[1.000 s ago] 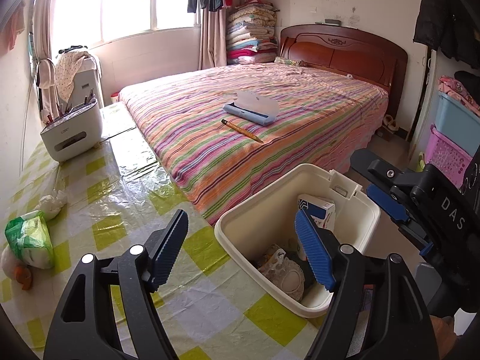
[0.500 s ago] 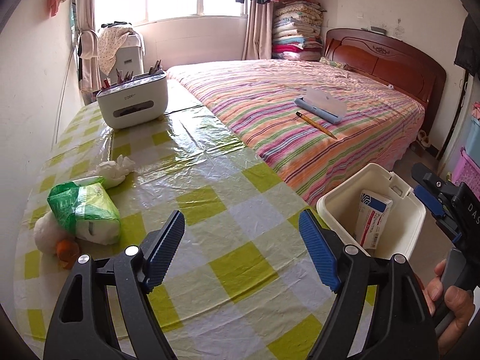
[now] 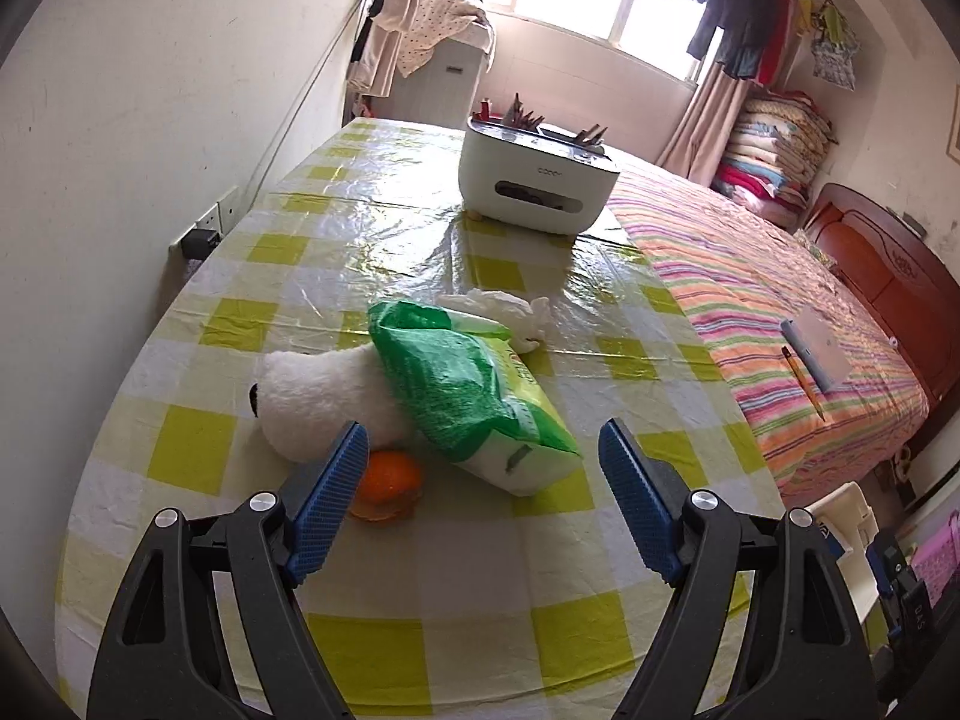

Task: Collect trash
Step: 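Move both open tools back over the table toward the remaining trash, then grasp the green snack bag with the right tool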

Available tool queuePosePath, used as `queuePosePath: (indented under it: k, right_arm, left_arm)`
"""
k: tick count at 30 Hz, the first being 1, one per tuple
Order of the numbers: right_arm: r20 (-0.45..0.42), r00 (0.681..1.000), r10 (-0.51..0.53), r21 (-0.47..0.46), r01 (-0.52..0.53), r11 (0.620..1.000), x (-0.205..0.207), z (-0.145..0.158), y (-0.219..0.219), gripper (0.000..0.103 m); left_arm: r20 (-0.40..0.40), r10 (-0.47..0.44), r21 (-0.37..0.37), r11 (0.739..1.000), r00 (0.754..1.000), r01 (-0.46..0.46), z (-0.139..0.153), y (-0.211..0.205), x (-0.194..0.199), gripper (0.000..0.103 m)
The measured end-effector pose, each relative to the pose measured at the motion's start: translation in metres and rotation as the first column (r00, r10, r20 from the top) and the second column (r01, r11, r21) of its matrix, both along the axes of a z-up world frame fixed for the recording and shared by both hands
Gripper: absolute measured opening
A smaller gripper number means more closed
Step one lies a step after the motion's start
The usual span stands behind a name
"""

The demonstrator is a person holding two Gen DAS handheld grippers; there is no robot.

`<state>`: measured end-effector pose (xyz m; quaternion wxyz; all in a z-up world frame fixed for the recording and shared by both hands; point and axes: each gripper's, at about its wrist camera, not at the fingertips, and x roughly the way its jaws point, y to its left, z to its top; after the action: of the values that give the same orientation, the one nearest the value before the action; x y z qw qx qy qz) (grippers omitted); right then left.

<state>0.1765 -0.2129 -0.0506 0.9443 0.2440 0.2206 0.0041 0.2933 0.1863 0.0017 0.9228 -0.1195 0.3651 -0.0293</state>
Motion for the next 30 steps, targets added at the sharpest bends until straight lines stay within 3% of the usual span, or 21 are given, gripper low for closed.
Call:
queuePosePath:
  k: [7,11,20,26,30]
  right_arm:
    - [-0.042,0.996,0.077,-0.075,-0.080,0.994,0.009,-0.004,0.025,0.075]
    - [-0.049,0.993,0.104,-0.120,-0.109,0.987,0.012,-0.001,0.036,0.075]
    - [-0.133,0.977,0.168,-0.125,-0.185,0.975,0.035,-0.003,0.055,0.075]
    - [-0.186,0.951,0.247,-0.119,-0.271,0.955,0.055,0.000,0.082,0.075]
    - [-0.227,0.915,0.334,-0.133,-0.369,0.920,0.071,0.008,0.111,0.075]
  left_arm:
    - [-0.038,0.092,-0.045,0.995,0.995,-0.094,-0.008,0.044,0.016,0.078]
    - [-0.050,0.104,-0.069,0.992,0.993,-0.108,-0.011,0.053,0.018,0.078]
    - [-0.062,0.119,-0.097,0.987,0.991,-0.124,-0.013,0.063,0.019,0.080]
    - [-0.073,0.119,-0.120,0.985,0.990,-0.127,-0.014,0.067,0.023,0.081]
    - [-0.080,0.124,-0.139,0.981,0.989,-0.135,-0.014,0.075,0.027,0.082]
